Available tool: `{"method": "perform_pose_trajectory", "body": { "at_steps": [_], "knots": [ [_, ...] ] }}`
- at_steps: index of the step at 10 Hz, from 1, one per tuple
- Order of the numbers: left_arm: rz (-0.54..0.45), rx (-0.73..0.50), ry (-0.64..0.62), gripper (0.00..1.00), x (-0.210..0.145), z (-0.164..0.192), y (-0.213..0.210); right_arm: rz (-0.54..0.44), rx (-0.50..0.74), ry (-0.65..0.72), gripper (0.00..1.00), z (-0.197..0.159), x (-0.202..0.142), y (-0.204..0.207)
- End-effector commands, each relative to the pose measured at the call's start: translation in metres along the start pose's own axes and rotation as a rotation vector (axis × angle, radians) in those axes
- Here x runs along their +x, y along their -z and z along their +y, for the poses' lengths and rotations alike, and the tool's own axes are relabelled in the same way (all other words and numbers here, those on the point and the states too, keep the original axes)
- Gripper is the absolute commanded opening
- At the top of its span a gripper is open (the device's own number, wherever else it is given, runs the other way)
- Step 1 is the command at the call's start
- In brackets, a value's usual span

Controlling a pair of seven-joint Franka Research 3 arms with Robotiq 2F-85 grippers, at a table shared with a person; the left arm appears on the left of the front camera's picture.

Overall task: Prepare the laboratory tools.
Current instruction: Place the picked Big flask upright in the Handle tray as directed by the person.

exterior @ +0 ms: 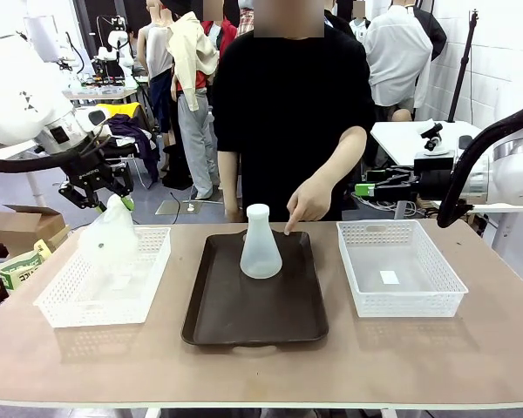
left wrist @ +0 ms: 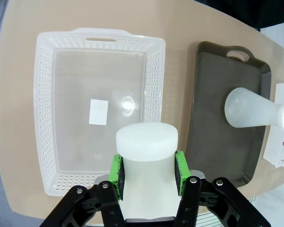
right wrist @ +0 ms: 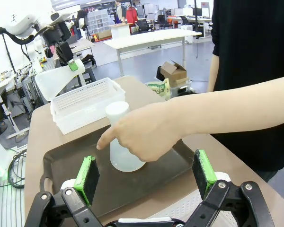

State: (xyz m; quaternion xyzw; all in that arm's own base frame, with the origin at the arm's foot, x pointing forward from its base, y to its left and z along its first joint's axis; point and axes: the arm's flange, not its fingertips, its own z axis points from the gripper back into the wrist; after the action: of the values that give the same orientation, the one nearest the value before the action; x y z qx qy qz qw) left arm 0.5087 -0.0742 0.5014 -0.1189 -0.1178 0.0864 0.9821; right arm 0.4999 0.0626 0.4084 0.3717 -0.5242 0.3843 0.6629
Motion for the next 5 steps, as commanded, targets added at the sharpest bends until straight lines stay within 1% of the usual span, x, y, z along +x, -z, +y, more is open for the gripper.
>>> {"method": "perform_pose_trajectory", "body": {
  "at_steps": [1, 5],
  "knots": [
    [0.000, 0.003, 0.008, 0.00, 0.0013, -0.0025, -0.0033, 0.003, 0.003, 0.004, 1.00, 0.0007, -0.0004, 0.0007],
    [0.000, 0.003, 0.008, 0.00, 0.0013, -0.0025, -0.0033, 0.003, 0.003, 0.004, 1.00, 0.0007, -0.0004, 0.0007]
  ]
}}
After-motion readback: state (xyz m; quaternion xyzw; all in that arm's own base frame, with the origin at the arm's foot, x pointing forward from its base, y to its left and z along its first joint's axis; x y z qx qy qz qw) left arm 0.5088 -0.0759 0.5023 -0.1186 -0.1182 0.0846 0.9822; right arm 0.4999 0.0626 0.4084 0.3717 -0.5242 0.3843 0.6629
